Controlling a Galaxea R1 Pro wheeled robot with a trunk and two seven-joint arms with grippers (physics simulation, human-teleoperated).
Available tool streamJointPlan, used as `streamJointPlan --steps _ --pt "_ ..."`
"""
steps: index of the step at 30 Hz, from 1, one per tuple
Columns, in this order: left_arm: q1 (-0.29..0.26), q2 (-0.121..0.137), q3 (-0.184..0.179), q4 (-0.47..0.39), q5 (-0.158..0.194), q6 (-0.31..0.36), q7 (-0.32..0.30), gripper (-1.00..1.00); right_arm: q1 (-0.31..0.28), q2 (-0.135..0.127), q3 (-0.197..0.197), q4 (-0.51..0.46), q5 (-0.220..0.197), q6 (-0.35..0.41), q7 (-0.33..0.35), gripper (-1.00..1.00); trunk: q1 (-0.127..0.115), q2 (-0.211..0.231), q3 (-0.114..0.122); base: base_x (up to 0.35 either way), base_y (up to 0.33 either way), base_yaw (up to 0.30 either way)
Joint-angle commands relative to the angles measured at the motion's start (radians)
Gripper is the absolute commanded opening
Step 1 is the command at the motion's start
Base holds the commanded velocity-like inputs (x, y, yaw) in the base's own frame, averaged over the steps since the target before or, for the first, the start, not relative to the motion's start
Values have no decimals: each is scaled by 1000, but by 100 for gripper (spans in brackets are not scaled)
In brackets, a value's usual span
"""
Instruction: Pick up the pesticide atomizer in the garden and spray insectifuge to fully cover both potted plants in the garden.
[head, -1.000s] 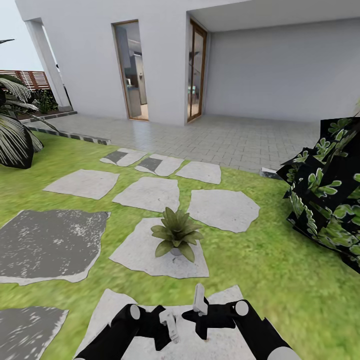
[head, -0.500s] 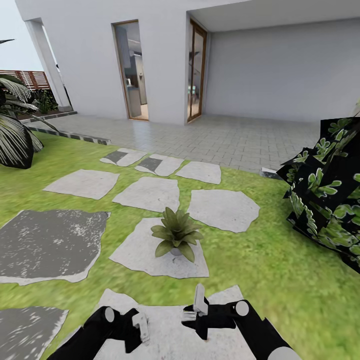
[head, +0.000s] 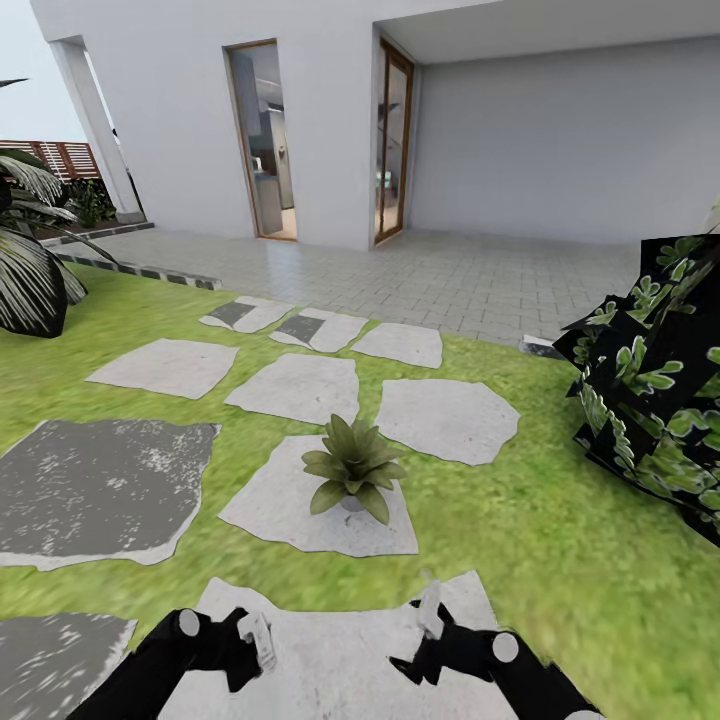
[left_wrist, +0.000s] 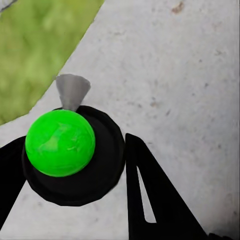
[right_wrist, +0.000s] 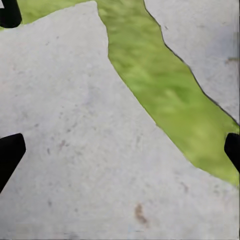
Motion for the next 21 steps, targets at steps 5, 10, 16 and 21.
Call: streamJointPlan --steps 5,10,16,21 --pt "0 -11 79 26 3 10 -4 -100 1 -42 -2 214 0 -30 -240 100 0 0 -1 0 0 0" --pt "0 -58 97 67 10 20 -2 -100 6 -54 -1 368 -77 -187 -556 100 0 0 -1 0 0 0" --pt "-1 -97 99 63 22 204 -3 -100 57 -56 0 426 -364 -258 -731 100 0 0 -1 0 0 0" --pt "-2 -101 141 66 88 307 -2 -100 79 -57 1 431 -474 -268 -745 100 0 0 -1 0 0 0"
